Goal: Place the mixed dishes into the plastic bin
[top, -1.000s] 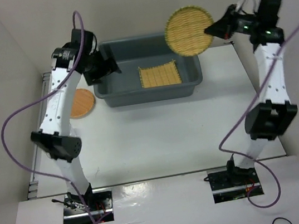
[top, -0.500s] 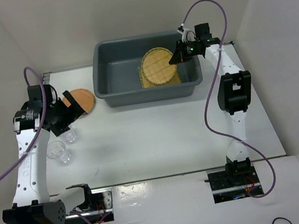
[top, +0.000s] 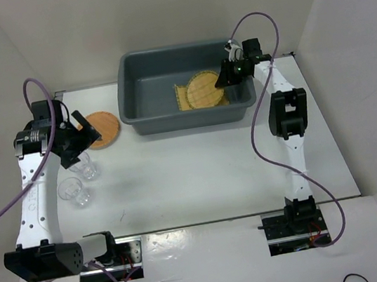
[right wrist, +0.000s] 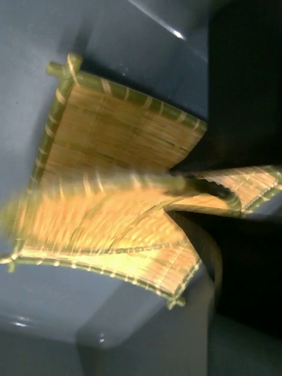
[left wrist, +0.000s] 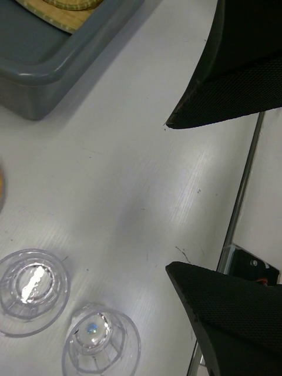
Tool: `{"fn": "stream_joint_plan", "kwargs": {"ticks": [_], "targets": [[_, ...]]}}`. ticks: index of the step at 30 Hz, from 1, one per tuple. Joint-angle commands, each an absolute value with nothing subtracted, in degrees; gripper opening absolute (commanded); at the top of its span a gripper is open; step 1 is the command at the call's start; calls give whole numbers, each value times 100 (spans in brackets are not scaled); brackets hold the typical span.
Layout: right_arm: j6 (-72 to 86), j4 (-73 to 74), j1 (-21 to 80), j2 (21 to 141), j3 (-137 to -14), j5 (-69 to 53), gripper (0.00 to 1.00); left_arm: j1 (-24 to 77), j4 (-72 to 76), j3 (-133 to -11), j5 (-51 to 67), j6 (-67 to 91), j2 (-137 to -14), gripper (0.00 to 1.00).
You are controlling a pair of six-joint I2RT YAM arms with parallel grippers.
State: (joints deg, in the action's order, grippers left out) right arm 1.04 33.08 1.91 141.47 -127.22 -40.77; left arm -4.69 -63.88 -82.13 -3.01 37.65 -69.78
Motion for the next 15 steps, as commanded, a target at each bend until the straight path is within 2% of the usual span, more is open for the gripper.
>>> {"fn": "stream_joint_plan", "kwargs": {"ticks": [1,2,5,11,12,15], "targets": [[9,3182,149,14203,-13087,-3902,42,-501,-6390,-8735,-720,3709,-7162,100],[61,3182,149,14255,-13148,-3902,63,-501,-6390,-8815,-808,3657,-7224,100],[297,3243,79,14072,-13201,-3902,75,-623,-6442,-9183,-984,3481,-7723,100],[474,3349,-166,13264,-13018,-4060,83,-1280,-6320,-10281,-783,2717,-9191,100],[475,3418,-167,12889,-12921,-4409,86,-1466,-6232,-10527,-582,2603,-9376,100],[-42,3778,-229,12194,-12499,-4903,90,-2187,-5610,-10661,1015,2514,-10053,100]]}}
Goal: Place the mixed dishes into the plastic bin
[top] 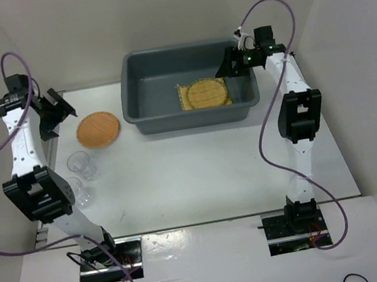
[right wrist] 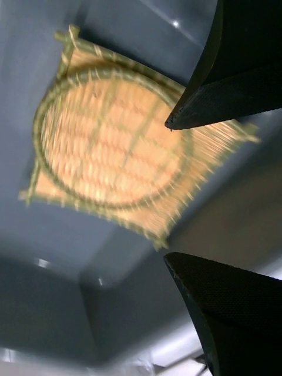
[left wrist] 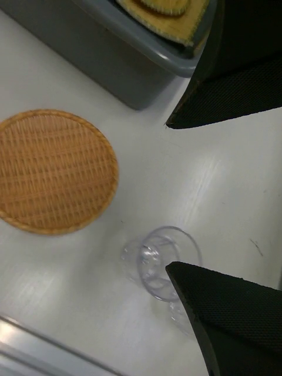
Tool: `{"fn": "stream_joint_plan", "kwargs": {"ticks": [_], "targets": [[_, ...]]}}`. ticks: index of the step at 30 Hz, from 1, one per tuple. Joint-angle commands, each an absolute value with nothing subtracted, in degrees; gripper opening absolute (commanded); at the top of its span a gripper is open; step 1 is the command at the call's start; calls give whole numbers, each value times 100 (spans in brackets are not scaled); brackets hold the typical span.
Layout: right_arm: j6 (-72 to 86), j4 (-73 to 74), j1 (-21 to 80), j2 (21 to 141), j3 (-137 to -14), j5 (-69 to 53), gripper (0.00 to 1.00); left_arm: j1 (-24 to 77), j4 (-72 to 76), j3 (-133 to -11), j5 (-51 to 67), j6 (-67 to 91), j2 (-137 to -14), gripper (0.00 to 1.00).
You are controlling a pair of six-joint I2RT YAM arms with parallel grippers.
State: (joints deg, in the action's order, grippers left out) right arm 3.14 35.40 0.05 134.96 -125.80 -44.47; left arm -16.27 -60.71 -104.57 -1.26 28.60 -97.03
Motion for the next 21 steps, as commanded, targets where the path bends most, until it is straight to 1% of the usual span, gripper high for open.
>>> {"fn": "stream_joint_plan", "kwargs": {"ticks": [1,3,6,7,8,9,12,15,21], "targets": [[-244,4136,-229,12025,-12298,-5000,90,-2328,-5085,-10513,1933,2575,-10359,100],[-702,4454,-229,11474,-11790,-4879,91,-2618,-4338,-10328,2781,2838,-10799,100],[-1177,4692,-124,10778,-11200,-4571,92,-2672,-3834,-10423,3032,2979,-11292,100],[-1256,4867,-123,10654,-11093,-4422,92,-2672,-3832,-10537,3224,2979,-11746,100],[-1344,4930,-123,10531,-10996,-4369,92,-2672,-3832,-10956,3313,2823,-12038,100],[-1406,4931,-123,10416,-10795,-4299,93,-2672,-4224,-11291,3400,2726,-12667,100],[-1494,4931,-123,10055,-10512,-4078,93,-2672,-4552,-12170,3568,2496,-13506,100],[-1441,4860,-185,9748,-10381,-3964,98,-2725,-4553,-12305,3473,2426,-13806,100],[-1494,4860,-185,9439,-10134,-3507,98,-2892,-4438,-12305,3366,2303,-14115,100]]}}
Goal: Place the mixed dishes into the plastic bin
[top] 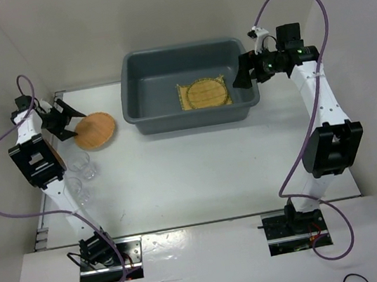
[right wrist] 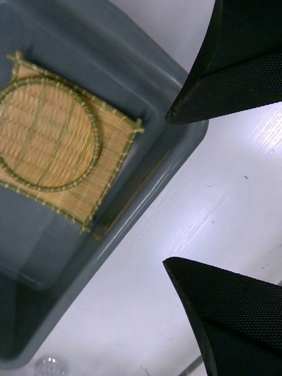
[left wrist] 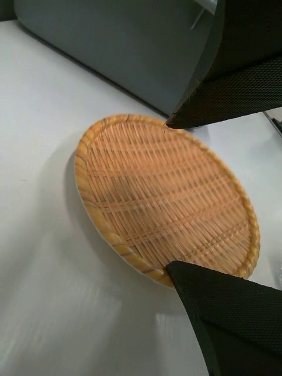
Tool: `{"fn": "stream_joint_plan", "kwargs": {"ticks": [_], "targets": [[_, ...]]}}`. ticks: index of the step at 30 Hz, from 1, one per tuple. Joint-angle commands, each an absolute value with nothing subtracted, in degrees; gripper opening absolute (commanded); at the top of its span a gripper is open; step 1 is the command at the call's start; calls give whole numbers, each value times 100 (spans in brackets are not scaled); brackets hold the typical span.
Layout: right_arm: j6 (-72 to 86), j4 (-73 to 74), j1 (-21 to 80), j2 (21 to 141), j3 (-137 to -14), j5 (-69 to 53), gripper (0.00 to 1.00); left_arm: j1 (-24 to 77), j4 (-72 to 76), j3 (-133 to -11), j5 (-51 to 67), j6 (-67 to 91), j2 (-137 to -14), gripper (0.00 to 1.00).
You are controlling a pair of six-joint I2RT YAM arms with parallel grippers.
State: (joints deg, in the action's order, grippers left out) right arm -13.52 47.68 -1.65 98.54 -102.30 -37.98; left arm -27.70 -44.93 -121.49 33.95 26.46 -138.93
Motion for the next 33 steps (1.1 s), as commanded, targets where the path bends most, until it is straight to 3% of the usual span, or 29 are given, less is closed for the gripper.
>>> {"fn": "stream_joint_plan", "kwargs": {"ticks": [1,7,12,19,24,33], "targets": [[-1564,4860,-185,9387,-10064,-3411,98,-2892,-4438,-12305,3366,2303,-14185,100],[-1696,4922,-185,9387,-9940,-3270,98,-2892,-4307,-12305,3691,2188,-14116,100],[-1819,4922,-185,9492,-9940,-3164,98,-2892,-3684,-11910,4831,2574,-13782,100],[-2091,5088,-185,9606,-10046,-2857,98,-2892,-2848,-11479,5502,3129,-13343,100],[-2258,5089,-185,9659,-10046,-2672,98,-2997,-3329,-11943,4950,2761,-13140,100],[-2364,5203,-185,9712,-10046,-2619,98,-3050,-4622,-12683,2568,1802,-13131,100]]}}
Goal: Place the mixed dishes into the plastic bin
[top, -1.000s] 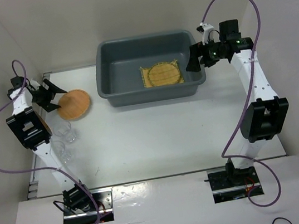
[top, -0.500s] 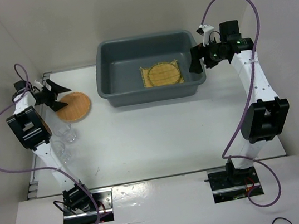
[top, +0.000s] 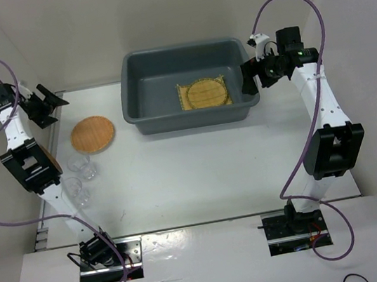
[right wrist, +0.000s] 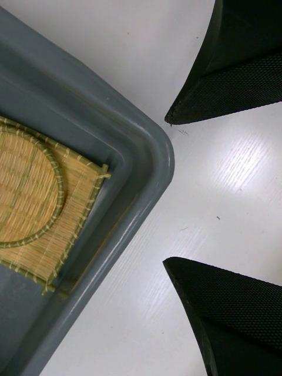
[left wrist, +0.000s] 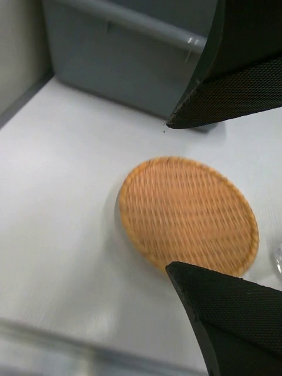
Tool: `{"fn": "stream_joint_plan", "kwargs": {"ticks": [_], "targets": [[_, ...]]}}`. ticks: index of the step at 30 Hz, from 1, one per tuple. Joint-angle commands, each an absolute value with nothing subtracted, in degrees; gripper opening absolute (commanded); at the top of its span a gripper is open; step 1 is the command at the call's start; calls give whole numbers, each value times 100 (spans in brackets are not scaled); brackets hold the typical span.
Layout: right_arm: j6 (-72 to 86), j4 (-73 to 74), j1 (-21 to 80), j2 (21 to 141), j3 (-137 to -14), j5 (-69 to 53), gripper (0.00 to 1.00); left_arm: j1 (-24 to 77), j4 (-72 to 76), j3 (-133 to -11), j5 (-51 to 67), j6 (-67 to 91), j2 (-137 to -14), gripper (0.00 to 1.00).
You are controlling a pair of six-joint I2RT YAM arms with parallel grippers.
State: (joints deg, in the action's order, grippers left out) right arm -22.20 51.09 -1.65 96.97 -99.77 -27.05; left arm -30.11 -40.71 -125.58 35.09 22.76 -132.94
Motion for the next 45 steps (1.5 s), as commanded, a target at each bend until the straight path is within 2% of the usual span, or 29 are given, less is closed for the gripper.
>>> {"fn": "stream_joint_plan", "kwargs": {"ticks": [1,4,9,21,25,32,36,39,45], "targets": [[-2364,5203,-185,9712,-9985,-2567,98,-3119,-4623,-12630,2288,1802,-13131,100],[-2364,5203,-185,9712,-9932,-2566,98,-3190,-4553,-12272,2048,1802,-13183,100],[-2364,5203,-185,9660,-9879,-2566,98,-3331,-4166,-11576,2452,1854,-13411,100],[-2364,5203,-185,9439,-9537,-2566,98,-3279,-4438,-12138,3181,1802,-13993,100],[-2364,5150,-185,9439,-9536,-2514,98,-2972,-4491,-11962,2848,1802,-13703,100],[-2312,5150,-185,9439,-9536,-2514,98,-2830,-4491,-11830,2646,1863,-13930,100],[-2312,5150,-185,9439,-9659,-2514,98,-2777,-4123,-11506,3233,1916,-14010,100],[-2312,5150,-185,9492,-9712,-2514,98,-2725,-3779,-11259,4085,1978,-14150,100],[-2312,5098,-185,9492,-9712,-2461,98,-2505,-3665,-11435,5114,1854,-14651,89]]}}
